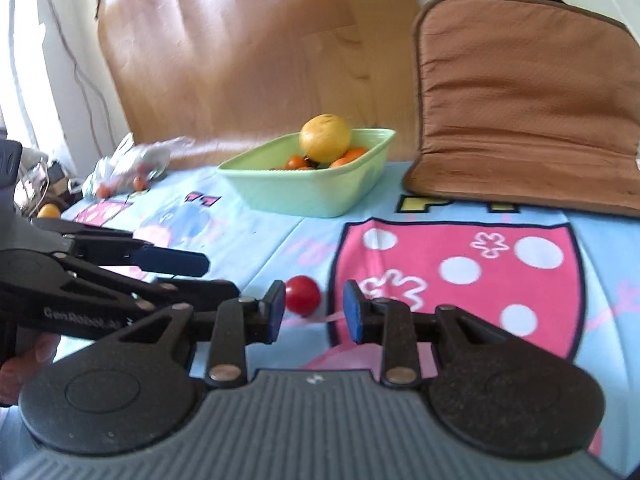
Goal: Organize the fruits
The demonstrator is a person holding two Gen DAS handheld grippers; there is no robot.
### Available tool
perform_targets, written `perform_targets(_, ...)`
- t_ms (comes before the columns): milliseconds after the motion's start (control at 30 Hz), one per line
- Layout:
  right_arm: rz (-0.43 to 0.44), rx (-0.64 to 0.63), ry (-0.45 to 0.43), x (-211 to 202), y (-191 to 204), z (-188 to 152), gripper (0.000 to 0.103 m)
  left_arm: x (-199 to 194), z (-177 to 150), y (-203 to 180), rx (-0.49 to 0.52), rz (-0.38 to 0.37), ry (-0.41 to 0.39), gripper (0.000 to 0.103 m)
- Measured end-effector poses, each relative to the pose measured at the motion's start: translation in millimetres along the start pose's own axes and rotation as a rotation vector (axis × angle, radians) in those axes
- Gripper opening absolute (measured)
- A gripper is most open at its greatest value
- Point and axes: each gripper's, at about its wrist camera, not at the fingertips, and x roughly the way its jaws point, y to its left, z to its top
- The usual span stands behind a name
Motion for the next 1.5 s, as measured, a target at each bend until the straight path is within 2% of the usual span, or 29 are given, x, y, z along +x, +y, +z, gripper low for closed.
perform_targets(100,-0.028,-0.052,0.023,10,8,0,0.034,1,-6,-6,0.021,0.019,0.027,0.044)
perform_targets(133,-0.031,-0.062,0.025,13,8,-1,0.034,3,-8,-6,0.021,0.025,0.037,0.034)
perform_targets(167,-0.025,-0.063,0.031,16,8,0,0.034,4,-10,-7,0.018,0.028,0.039,0.032)
perform_targets(233,-0.021,-0.061,0.04,18,9,1,0.028,4,-10,-5,0.007,0.031,0.031,0.03)
perform_targets(300,-0.029,-0.071,0.029,13,11,-1,0.027,-1,-9,-2,-0.013,0.037,0.013,0.029)
perform_targets(400,-0.025,-0.07,-0.001,1,16,-4,0.027,-16,-5,3,-0.043,0.038,-0.038,0.029)
perform_targets(567,0.074,-0.079,-0.036,-21,39,-10,0.027,-57,-10,20,-0.102,0.042,-0.133,0.03)
perform_targets(700,0.183,-0.137,-0.012,-26,69,-19,0.027,-84,-34,35,-0.15,0.066,-0.149,0.03)
perform_targets(800,0.23,-0.182,0.023,-20,89,-27,0.027,-94,-57,40,-0.164,0.095,-0.126,0.03)
perform_targets(967,0.232,-0.21,0.073,-8,105,-34,0.027,-104,-89,43,-0.175,0.138,-0.089,0.03)
perform_targets(1200,0.195,-0.242,0.083,-6,113,-38,0.028,-98,-107,42,-0.176,0.161,-0.08,0.031)
perform_targets(1333,0.184,-0.256,0.089,-7,115,-39,0.029,-102,-108,39,-0.166,0.168,-0.105,0.048)
perform_targets(1400,0.181,-0.258,0.089,-8,116,-39,0.034,-105,-108,39,-0.163,0.172,-0.115,0.05)
perform_targets(1500,0.174,-0.267,0.081,-9,118,-40,0.035,-108,-109,40,-0.173,0.171,-0.121,0.05)
